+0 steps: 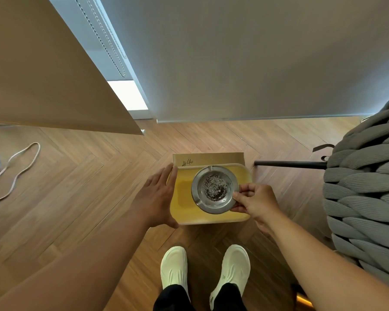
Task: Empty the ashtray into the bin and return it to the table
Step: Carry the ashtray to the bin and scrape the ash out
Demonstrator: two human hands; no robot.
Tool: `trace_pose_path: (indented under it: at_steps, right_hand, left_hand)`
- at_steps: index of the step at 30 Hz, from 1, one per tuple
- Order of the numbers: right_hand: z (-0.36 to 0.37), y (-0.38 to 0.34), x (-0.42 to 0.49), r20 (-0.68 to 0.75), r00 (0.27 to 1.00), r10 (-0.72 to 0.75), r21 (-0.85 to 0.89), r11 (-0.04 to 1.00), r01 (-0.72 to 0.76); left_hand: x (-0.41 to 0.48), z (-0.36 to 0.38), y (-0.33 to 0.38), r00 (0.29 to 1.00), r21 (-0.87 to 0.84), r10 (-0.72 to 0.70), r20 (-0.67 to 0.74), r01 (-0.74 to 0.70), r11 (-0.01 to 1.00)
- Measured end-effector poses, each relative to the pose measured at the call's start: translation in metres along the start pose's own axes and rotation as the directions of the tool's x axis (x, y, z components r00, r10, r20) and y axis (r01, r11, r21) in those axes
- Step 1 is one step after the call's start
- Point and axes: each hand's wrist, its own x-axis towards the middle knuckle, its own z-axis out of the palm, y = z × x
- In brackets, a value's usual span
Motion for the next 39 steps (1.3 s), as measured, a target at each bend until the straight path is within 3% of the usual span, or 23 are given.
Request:
trace_pose_path:
  at_steps: [6, 9, 11, 13, 14, 15, 17, 39]
  right_hand:
    - [0.001, -0.004, 0.000, -0.058, 0.990, -0.130, -0.125, 0.985, 0.122]
    - [0.000, -0.008, -0.005, -0.046, 0.931, -0.362, -0.374, 0.870, 0.320]
    - [0.000, -0.009, -0.014, 0.054, 0.792, -0.609, -0.520, 0.660, 0.543]
    - [0.001, -0.006, -0.019, 0.245, 0.531, -0.811, -0.608, 0.298, 0.736]
    - [0.003, -0.004, -0.022, 0.332, 0.421, -0.844, -0.633, 0.132, 0.763]
    - [0.005, 0.000, -0.023, 0.396, 0.353, -0.848, -0.648, 0.014, 0.761]
    - [0.008, 0.005, -0.025, 0.451, 0.322, -0.833, -0.680, -0.087, 0.728]
    - [0.007, 0.012, -0.033, 0.446, 0.341, -0.828, -0.743, -0.129, 0.657]
  left_hand:
    - [0.001, 0.000, 0.002, 1.000, 0.005, -0.013, 0.016, 0.013, 1.000]
    - [0.001, -0.001, 0.003, 1.000, 0.005, -0.010, 0.017, 0.009, 1.000]
    - [0.000, -0.002, 0.003, 1.000, -0.001, -0.005, 0.019, 0.005, 1.000]
    - [0.000, -0.003, 0.003, 1.000, -0.009, -0.002, 0.020, 0.002, 1.000]
    - [0.000, -0.003, 0.003, 1.000, -0.011, -0.002, 0.020, 0.002, 1.000]
    - [0.000, -0.003, 0.003, 1.000, -0.011, -0.001, 0.020, 0.002, 1.000]
    - [0.000, -0.003, 0.003, 1.000, -0.008, -0.003, 0.025, 0.003, 1.000]
    - [-0.001, 0.000, 0.001, 1.000, -0.010, -0.003, 0.011, 0.003, 1.000]
